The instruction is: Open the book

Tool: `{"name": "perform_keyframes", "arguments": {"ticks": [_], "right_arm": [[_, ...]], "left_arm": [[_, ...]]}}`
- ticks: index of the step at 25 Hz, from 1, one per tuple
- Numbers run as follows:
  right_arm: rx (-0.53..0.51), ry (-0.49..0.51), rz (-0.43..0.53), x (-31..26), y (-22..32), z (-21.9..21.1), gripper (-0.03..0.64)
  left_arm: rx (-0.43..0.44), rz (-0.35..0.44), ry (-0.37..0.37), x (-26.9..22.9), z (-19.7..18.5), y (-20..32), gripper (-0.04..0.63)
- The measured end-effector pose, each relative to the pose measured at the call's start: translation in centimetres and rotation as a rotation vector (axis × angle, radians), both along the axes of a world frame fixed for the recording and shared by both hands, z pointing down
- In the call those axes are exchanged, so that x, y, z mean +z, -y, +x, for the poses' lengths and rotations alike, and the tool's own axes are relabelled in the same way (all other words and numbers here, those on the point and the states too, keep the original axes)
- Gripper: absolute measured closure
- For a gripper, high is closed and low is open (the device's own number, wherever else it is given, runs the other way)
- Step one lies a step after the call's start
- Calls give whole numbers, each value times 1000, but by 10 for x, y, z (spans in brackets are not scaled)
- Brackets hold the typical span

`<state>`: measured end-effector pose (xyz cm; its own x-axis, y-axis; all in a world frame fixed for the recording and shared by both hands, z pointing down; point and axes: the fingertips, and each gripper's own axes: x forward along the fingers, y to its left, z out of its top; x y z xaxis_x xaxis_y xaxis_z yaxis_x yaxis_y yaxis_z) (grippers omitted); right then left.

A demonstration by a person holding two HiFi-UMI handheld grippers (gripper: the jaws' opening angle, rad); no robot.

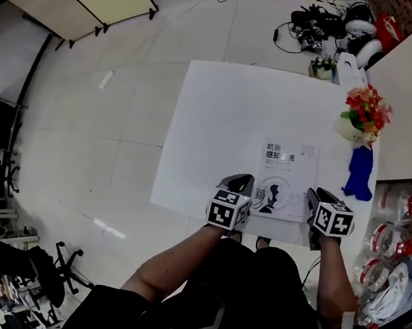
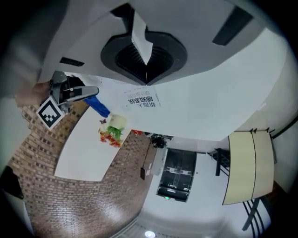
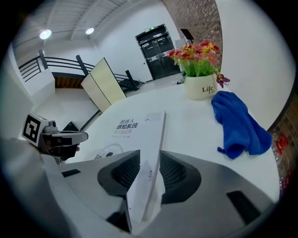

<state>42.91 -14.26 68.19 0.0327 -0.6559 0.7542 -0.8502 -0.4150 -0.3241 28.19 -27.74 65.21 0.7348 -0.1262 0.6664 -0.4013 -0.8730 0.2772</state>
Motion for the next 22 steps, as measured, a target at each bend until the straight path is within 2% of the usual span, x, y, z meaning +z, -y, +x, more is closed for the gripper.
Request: {"name": "perform_keyframes", "arguments": {"ticks": [6, 13, 22], "right_arm": [[20, 58, -64, 24, -3, -4, 526], [45, 101, -93, 27, -3, -2, 529], [118, 79, -109, 21, -7, 2, 582]], "left_arm": [[12, -52, 30, 23, 4, -4, 598], [33, -59, 52, 31, 5, -5, 600], [43, -52, 62, 33, 0, -13, 600]]}}
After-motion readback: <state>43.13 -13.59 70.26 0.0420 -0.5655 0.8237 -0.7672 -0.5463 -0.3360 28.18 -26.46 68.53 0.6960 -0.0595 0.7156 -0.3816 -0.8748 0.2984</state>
